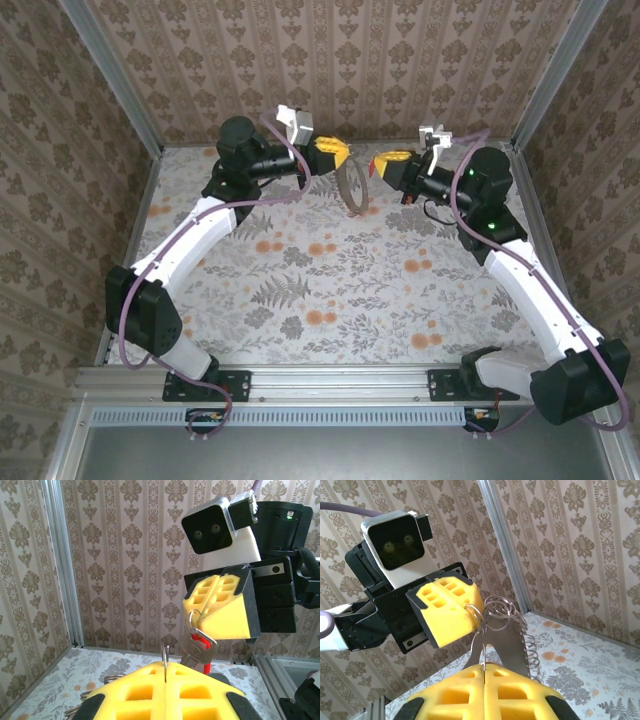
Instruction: Put the keys on the keyring
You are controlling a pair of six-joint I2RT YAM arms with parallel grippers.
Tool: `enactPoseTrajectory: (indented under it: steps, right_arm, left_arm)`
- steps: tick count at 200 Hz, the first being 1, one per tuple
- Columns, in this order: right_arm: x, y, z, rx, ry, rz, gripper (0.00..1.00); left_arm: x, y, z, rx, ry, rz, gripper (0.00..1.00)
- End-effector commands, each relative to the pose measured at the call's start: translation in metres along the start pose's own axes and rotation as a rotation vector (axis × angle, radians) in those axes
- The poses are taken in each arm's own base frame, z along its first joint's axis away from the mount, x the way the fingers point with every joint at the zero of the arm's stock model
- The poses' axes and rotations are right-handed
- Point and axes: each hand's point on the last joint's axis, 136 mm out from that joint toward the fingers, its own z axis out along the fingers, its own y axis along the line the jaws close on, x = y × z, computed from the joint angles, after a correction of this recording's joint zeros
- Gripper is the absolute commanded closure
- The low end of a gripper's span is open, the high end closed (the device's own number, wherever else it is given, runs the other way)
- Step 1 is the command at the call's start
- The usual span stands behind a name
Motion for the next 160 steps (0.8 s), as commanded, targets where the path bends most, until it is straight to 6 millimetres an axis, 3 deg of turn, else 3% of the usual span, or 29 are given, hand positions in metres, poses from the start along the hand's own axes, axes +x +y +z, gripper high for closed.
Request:
enactPoseTrajectory:
  steps: [1,160]
  right_arm:
    - [-0.019,0.009,0.003,-0.056,-0.035,-0.043,1.0]
    - [-0.016,0.024,0.023,-0.161,-0.003,-0.021,1.0]
  left_arm:
    - [-0.019,-0.012,0.001,0.044,-0.034,0.047,1.0]
    - [-0.02,-0.017,0.009,0.063,-0.027,0.045,1.0]
